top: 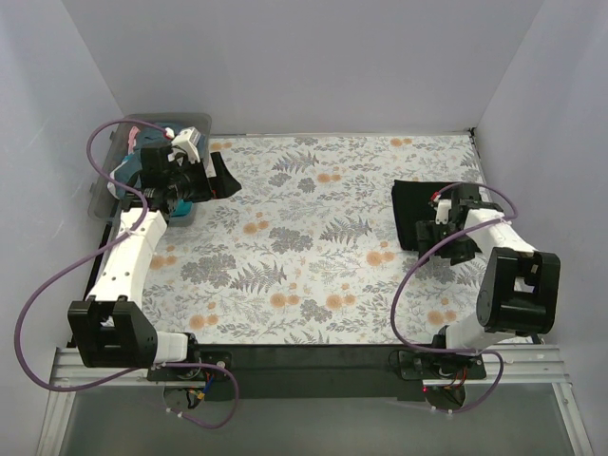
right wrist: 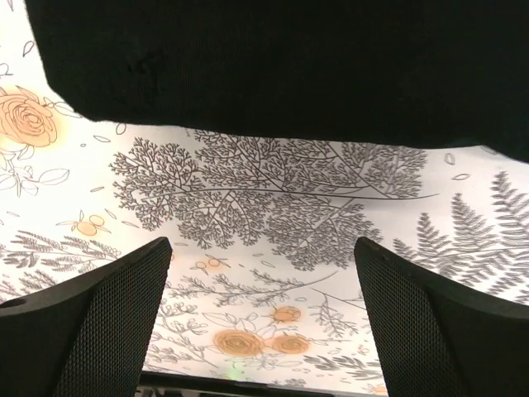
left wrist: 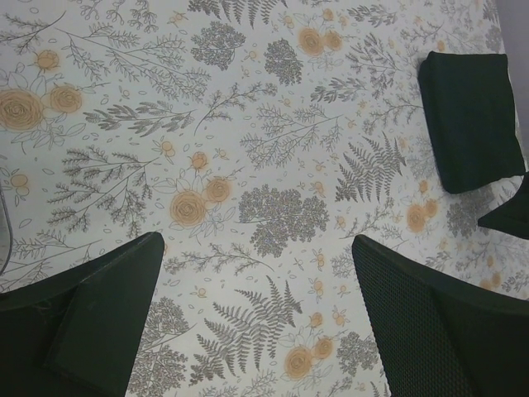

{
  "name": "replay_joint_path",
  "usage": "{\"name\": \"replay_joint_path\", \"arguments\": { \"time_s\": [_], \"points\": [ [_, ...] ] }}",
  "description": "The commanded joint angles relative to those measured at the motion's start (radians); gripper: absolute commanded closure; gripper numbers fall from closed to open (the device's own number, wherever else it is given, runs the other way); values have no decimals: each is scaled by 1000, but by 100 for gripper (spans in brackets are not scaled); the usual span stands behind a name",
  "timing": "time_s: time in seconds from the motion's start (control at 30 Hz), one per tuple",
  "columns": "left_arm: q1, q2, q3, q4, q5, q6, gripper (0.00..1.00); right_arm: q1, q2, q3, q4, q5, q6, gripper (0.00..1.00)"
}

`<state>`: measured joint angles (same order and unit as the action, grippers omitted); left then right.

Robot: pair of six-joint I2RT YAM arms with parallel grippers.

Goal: Fold and stack the t-shirts
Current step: Neatly place the folded tshirt to the corner

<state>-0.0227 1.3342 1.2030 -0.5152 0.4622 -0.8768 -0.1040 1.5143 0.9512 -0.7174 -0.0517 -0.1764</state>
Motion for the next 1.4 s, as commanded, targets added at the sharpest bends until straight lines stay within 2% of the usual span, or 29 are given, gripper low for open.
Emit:
{"name": "replay_joint_path", "arguments": {
  "time_s": [0.0,0.2,0.5,0.83,1.37],
  "points": [
    [-2,-53,3,7,-17,7,2,13,3,-32,114,3,92,2],
    [-2,-63,-14,6,-39,18,2,43,85,-40,240,18,152,2],
    [-2,-73,-10,-12,-51,25,2,41,285,130,291,29,242,2],
    [-2,-82,-29,-16,-51,41,2,1,454,296,302,13,97,2],
    [-2,-76,-66,-6,-69,53,2,-51,691,566,257,-76,-37,2]
  ]
}}
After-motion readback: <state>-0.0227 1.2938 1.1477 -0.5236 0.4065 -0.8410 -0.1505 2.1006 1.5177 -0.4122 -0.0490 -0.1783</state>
